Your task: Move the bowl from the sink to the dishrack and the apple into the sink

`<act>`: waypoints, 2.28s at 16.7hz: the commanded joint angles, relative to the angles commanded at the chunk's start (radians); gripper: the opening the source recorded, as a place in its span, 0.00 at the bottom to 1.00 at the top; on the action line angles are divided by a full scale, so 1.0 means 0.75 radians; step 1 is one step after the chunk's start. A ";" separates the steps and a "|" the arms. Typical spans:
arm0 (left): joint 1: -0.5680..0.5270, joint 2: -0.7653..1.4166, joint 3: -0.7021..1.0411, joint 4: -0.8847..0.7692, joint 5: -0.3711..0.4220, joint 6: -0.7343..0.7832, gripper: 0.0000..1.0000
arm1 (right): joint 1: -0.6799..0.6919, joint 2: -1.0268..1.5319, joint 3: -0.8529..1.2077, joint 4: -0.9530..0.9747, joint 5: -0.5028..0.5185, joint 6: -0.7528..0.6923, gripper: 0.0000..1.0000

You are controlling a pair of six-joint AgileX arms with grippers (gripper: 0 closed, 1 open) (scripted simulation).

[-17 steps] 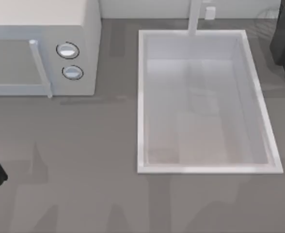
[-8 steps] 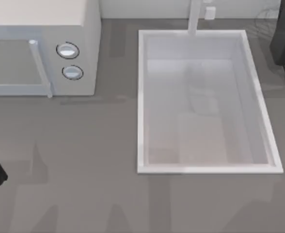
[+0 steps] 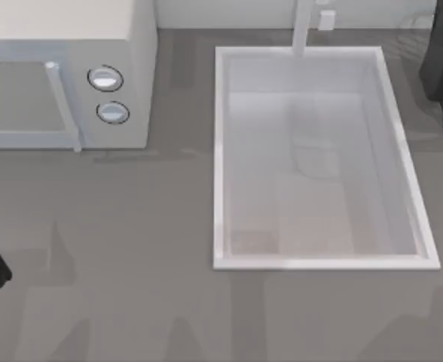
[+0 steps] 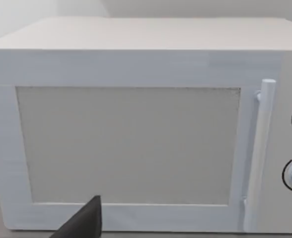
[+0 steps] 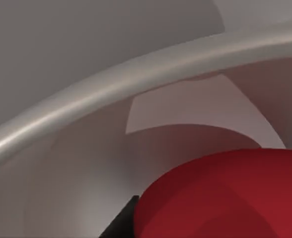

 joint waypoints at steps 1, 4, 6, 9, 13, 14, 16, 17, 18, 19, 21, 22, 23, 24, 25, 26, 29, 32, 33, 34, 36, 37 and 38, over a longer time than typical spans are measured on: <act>0.000 0.000 0.000 0.000 0.000 0.000 1.00 | 0.000 0.000 0.000 0.000 0.000 0.000 0.77; 0.000 0.000 0.000 0.000 0.000 0.000 1.00 | 0.000 0.000 0.000 0.000 0.000 0.000 0.55; 0.000 0.000 0.000 0.000 0.000 0.000 1.00 | 0.000 0.000 0.000 0.000 0.000 0.000 0.40; 0.000 0.000 0.000 0.000 0.000 0.000 1.00 | 0.000 0.000 0.000 0.000 0.000 0.000 0.17; 0.000 0.000 0.000 0.000 0.000 0.000 1.00 | 0.000 0.000 0.000 0.000 0.000 0.000 0.00; 0.000 0.000 0.000 0.000 0.000 0.000 1.00 | 0.000 0.000 0.000 0.000 0.000 0.000 0.00; 0.000 0.000 0.000 0.000 0.000 0.000 1.00 | 0.000 0.000 0.000 0.000 0.000 0.000 0.00; 0.000 0.000 0.000 0.000 0.000 0.000 1.00 | 0.000 0.000 0.000 0.000 0.000 0.000 0.00; 0.000 0.000 0.000 0.000 0.000 0.000 1.00 | 0.000 0.000 0.000 0.000 0.000 0.000 0.00; 0.000 0.000 0.000 0.000 0.000 0.000 1.00 | 0.000 0.000 0.000 0.000 0.000 0.000 0.00; 0.000 0.000 0.000 0.000 0.000 0.000 1.00 | -0.023 -0.179 -0.005 -0.148 -0.015 0.049 0.00; 0.000 0.000 0.000 0.000 0.000 0.000 1.00 | -0.022 -0.184 0.010 -0.165 -0.015 0.046 0.00; 0.000 0.000 0.000 0.000 0.000 0.000 1.00 | -0.022 -0.193 0.035 -0.197 -0.014 0.044 0.00; 0.000 0.000 0.000 0.000 0.000 0.000 1.00 | -0.023 -0.206 0.067 -0.243 -0.013 0.042 0.00; 0.000 0.000 0.000 0.000 0.000 0.000 1.00 | -0.025 -0.224 0.103 -0.302 -0.013 0.042 0.00; 0.000 0.000 0.000 0.000 0.000 0.000 1.00 | -0.027 -0.245 0.143 -0.373 -0.013 0.042 0.00; 0.000 0.000 0.000 0.000 0.000 0.000 1.00 | -0.030 -0.315 0.267 -0.587 -0.014 0.041 0.00; 0.000 0.000 0.000 0.000 0.000 0.000 1.00 | -0.029 -0.373 0.350 -0.703 -0.016 0.041 0.00; 0.000 0.000 0.000 0.000 0.000 0.000 1.00 | -0.028 -0.380 0.358 -0.714 -0.016 0.041 0.00; 0.000 0.000 0.000 0.000 0.000 0.000 1.00 | -0.028 -0.380 0.358 -0.714 -0.016 0.041 0.00; 0.000 0.000 0.000 0.000 0.000 0.000 1.00 | -0.026 -0.375 0.355 -0.711 -0.016 0.043 0.00; 0.000 0.000 0.000 0.000 0.000 0.000 1.00 | -0.026 -0.375 0.355 -0.711 -0.016 0.043 0.00; 0.000 0.000 0.000 0.000 0.000 0.000 1.00 | -0.017 -0.374 0.353 -0.698 -0.012 0.044 0.00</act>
